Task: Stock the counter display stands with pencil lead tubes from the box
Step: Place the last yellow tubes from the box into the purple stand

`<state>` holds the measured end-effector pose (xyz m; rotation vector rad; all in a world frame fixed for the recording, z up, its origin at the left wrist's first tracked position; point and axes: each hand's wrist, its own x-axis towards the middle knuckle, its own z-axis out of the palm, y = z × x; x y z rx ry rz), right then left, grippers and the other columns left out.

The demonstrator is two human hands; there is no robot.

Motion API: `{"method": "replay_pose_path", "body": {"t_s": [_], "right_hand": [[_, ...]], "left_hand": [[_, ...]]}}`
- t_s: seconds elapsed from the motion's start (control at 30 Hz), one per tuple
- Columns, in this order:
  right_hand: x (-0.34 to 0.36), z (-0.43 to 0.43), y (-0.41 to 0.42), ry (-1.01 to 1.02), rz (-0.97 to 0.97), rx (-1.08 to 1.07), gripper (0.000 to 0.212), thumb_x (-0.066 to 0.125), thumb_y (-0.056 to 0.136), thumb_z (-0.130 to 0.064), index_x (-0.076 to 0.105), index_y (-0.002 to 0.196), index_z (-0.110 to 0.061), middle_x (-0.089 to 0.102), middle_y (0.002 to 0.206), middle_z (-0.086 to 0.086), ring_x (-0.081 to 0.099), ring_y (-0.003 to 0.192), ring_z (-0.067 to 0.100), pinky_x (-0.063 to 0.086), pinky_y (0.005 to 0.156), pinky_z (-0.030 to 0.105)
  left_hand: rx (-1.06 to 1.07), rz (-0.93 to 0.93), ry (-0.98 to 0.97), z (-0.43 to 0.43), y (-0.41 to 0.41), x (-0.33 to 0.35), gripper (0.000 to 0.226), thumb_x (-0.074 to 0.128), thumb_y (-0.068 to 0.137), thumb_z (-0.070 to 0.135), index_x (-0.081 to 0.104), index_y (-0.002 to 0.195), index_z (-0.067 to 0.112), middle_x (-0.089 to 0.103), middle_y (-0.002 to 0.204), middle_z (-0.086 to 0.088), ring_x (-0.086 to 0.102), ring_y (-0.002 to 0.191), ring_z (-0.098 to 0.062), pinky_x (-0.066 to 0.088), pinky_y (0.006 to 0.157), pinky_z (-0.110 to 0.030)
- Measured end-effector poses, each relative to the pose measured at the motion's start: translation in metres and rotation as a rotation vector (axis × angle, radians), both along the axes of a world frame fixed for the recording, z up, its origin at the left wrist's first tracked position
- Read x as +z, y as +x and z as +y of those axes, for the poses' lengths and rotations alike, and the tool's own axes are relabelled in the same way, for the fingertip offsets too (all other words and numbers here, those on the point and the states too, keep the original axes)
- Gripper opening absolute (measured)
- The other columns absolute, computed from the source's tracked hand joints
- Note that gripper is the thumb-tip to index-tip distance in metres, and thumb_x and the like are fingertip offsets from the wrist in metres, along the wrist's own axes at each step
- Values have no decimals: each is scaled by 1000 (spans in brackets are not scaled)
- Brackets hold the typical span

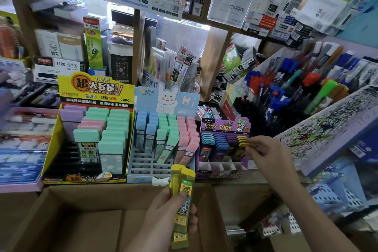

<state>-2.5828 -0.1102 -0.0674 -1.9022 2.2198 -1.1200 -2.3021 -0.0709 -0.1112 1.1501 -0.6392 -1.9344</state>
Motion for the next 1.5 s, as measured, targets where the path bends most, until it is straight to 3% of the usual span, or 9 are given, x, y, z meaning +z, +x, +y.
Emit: {"method": "replay_pose_path", "body": {"t_s": [0.1, 0.23, 0.47, 0.67, 0.8, 0.97, 1.07, 1.3, 1.5], "right_hand": [[-1, 0, 0, 18, 9, -34, 18, 79, 87, -9, 74, 103, -14, 75, 87, -3, 75, 79, 15, 65, 74, 41], [1, 4, 3, -37, -2, -65, 25, 81, 86, -10, 71, 109, -15, 69, 91, -5, 71, 82, 17, 65, 70, 44], [3, 22, 34, -109, -86, 76, 23, 78, 88, -8, 71, 106, -20, 70, 84, -9, 70, 75, 7, 60, 63, 24], [1, 33, 73, 136, -306, 262, 14, 70, 95, -22, 73, 102, -34, 75, 78, -12, 71, 66, 6, 54, 56, 17], [-3, 36, 90, 295, -448, 398, 17, 71, 92, -32, 74, 108, -27, 76, 84, -5, 69, 60, 12, 51, 50, 20], [-3, 37, 93, 317, -623, 397, 17, 78, 87, -16, 76, 103, -15, 76, 85, 9, 67, 61, 18, 53, 48, 26], [6, 39, 87, 285, -678, 382, 20, 78, 82, -16, 76, 100, -9, 75, 81, 10, 66, 61, 18, 53, 49, 26], [39, 46, 43, 77, -591, 244, 14, 77, 81, -6, 78, 95, -7, 73, 71, 15, 63, 53, 16, 53, 48, 21], [45, 39, -2, 12, -306, 83, 21, 75, 89, -5, 78, 90, -26, 73, 69, 0, 66, 55, 13, 54, 54, 17]], "left_hand": [[-16, -8, -23, 0, 1, -2, 11, 61, 97, 9, 66, 100, -1, 69, 69, -27, 65, 52, -32, 57, 51, -38], [-39, -3, -58, 1, 3, -3, 10, 64, 95, 9, 69, 100, 2, 72, 76, -28, 67, 56, -32, 56, 51, -37], [-62, -2, -110, 2, 2, -4, 11, 68, 92, 11, 71, 101, 6, 74, 83, -28, 69, 61, -32, 58, 54, -36], [-85, -17, -135, 3, 3, -3, 10, 72, 88, 13, 75, 98, 10, 76, 86, -25, 72, 65, -31, 58, 54, -34], [-108, -1, -158, 2, 3, -2, 7, 75, 85, 15, 80, 87, 20, 75, 85, -25, 72, 65, -31, 58, 55, -34], [-122, 23, -139, 2, 6, 1, 26, 80, 67, 32, 79, 90, 20, 75, 87, -26, 73, 68, -34, 58, 56, -34], [-68, 45, -68, 2, 5, 0, 25, 73, 82, 29, 72, 98, 10, 74, 85, -30, 73, 65, -39, 59, 51, -38], [-13, 64, -11, -1, 7, 3, 25, 53, 102, 14, 67, 102, -7, 70, 74, -33, 66, 50, -32, 53, 50, -35], [-9, 39, 18, 2, 3, 5, 22, 54, 101, 10, 67, 103, -7, 70, 73, -31, 64, 50, -31, 53, 49, -34]]}}
